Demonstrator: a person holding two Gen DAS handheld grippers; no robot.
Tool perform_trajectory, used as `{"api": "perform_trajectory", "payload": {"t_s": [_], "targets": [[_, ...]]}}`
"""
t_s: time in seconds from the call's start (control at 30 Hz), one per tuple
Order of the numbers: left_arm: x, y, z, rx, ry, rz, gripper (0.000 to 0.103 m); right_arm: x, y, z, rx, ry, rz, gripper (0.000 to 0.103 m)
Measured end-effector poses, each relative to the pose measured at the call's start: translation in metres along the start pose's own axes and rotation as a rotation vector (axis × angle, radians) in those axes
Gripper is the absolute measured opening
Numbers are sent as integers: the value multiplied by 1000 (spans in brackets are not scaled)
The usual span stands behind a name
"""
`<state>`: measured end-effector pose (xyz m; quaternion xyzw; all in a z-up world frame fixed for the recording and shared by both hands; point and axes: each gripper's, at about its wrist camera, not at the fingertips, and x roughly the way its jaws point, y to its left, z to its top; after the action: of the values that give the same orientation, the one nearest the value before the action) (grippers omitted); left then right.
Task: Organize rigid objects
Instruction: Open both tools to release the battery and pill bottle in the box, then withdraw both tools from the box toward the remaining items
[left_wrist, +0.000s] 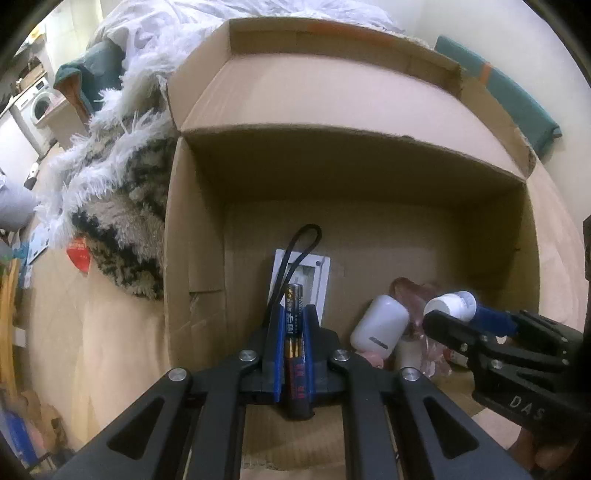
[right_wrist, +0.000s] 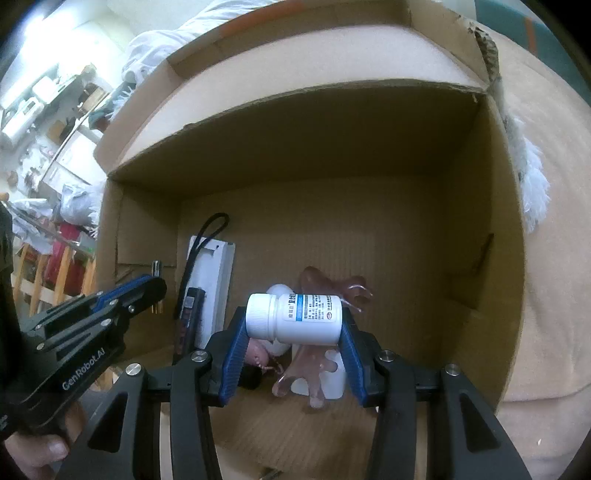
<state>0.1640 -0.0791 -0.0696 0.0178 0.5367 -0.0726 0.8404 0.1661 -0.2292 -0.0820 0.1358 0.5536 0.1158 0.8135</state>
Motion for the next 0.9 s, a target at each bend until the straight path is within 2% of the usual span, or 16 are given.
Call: {"api": "perform_trajectory", "payload": {"t_s": [0.47,0.67,0.7,0.77,0.8,0.83,0.87,0.9], "targets": [[16,-3,-2,0,24,1,9,-3,-5,4,34,-19,33,50],[17,-3,0,-8,26,11,11,-12,-6,6,38,-56,42,67],[16,-2,0,-6,28,17,13,-13,-7,6,41,-60,43,72],[15,-3,0,-6,26,22,35,-14,-8,7,55,-61,48,76],[14,-3,1,-7,19,24,41,-14,-10,7,66,-60,51,78],[12,-3,1,-8,10,28,53,-14,-11,8,73,-59,53,78],[10,-3,1,-10,-1,33,60,-13,-12,9,78,-57,54,78],[8,-2,1,-12,-8,35,60,-14,-13,9,82,-57,55,78]]}}
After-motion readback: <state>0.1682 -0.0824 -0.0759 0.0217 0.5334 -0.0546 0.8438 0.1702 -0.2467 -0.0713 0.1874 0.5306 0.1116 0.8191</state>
